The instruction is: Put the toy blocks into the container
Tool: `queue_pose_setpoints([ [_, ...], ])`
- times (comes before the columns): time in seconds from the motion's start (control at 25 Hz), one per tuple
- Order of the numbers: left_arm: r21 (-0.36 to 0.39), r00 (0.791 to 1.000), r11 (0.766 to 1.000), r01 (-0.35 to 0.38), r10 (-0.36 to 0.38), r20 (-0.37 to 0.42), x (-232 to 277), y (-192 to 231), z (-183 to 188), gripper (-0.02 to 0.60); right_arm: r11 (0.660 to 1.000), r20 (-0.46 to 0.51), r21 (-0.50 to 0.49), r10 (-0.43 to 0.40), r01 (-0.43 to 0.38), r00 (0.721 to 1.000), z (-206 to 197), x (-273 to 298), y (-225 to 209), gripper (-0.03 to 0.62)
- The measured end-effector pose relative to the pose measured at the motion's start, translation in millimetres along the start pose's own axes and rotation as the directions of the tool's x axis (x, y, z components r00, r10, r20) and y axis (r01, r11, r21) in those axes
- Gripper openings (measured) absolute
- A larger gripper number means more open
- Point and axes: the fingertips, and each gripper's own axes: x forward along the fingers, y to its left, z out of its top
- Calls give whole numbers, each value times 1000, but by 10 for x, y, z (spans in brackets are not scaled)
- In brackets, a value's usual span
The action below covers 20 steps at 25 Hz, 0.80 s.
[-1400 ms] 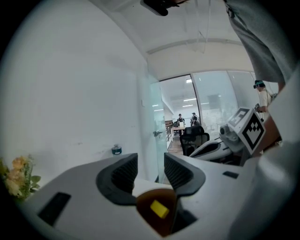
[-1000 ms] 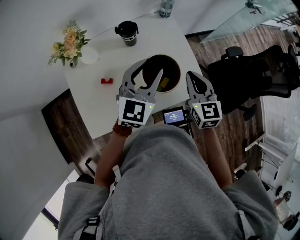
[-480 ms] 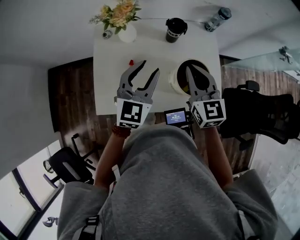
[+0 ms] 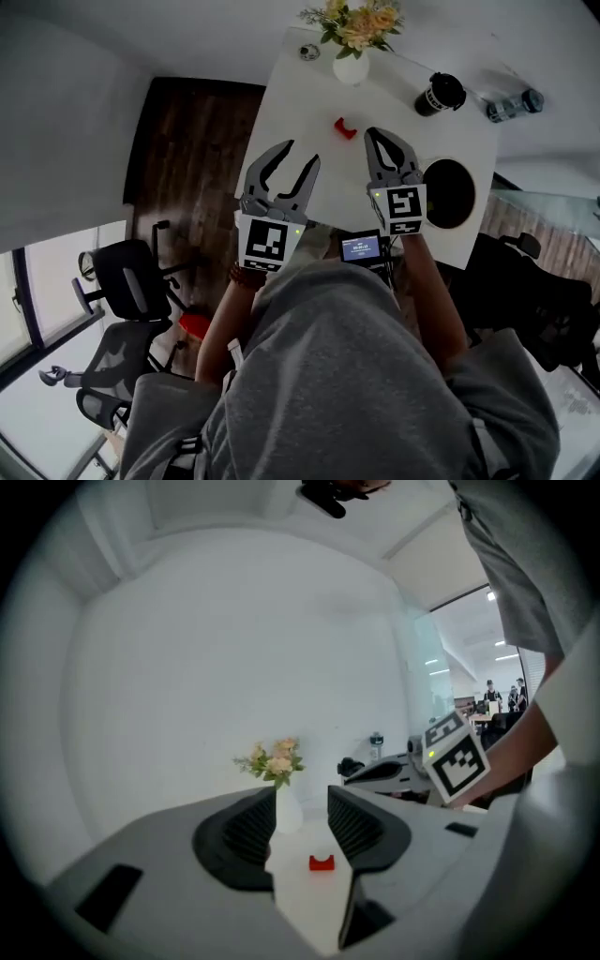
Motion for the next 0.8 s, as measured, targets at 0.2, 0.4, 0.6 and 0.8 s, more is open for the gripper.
queue_pose_setpoints([
  [0.2,-6,997,998,-57,57,-50,-258,168,-158,175,993,-141,118,27,-10,990,-754,462,119,20],
  [0.4,-6,992,995,-95,94,-83,-357,257,-279,175,992,-292,128,43,-6,956,-1425,771,157,138],
  [0.6,-10,986,992,-128,126,-113,-480,294,-376,176,992,-382,125,46,2,923,-1808,947,163,178],
  [0.8,-22,981,989,-149,145,-129,-551,297,-459,175,993,-430,117,52,-2,901,-2025,1061,124,186],
])
